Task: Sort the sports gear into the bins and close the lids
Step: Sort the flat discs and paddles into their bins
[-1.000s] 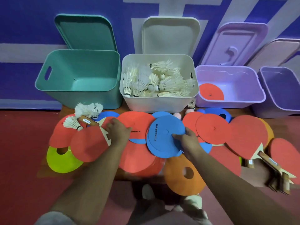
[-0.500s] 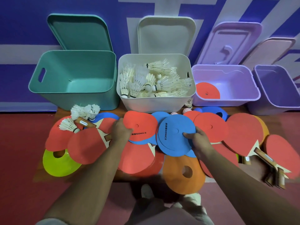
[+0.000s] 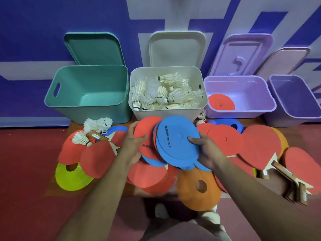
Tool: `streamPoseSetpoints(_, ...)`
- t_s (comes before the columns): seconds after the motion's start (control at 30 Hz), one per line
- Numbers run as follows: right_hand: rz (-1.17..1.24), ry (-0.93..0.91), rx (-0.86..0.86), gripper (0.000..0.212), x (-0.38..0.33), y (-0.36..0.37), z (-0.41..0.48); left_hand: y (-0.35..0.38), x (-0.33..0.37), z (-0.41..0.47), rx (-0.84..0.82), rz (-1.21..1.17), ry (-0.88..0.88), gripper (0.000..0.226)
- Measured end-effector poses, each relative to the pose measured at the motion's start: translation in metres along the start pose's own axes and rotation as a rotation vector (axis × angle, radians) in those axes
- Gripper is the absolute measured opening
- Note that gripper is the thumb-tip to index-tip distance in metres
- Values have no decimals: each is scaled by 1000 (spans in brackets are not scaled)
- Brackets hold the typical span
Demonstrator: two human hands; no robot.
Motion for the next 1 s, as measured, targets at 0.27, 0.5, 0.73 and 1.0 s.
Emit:
streamPoseSetpoints(0.27,-157,-9,285,30,-4,-5,-5,57,-18,-14,-66,-122,-49,52)
streamPoseSetpoints(0.5,-484,-129,496,36,-43,-68,-15,107,-51,4,-37,-90,-110,34)
streamPoseSetpoints(0.73,95,-118,348,54,-79,-133,-10,190,-75,20,22,170,89,49)
streamPoseSetpoints(1.0,-81,-116,408,50,-140,-225,16,289,-101,80,-111,610,108,39)
Point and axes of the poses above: each hand's wrist, its own z-axis towards the middle knuckle, its own y-axis out of the palm, x = y × z, the point moved 7 cm from there along z, towards the middle knuckle, and after that the axes turned 12 degrees about -z, right-handed, at the moved point
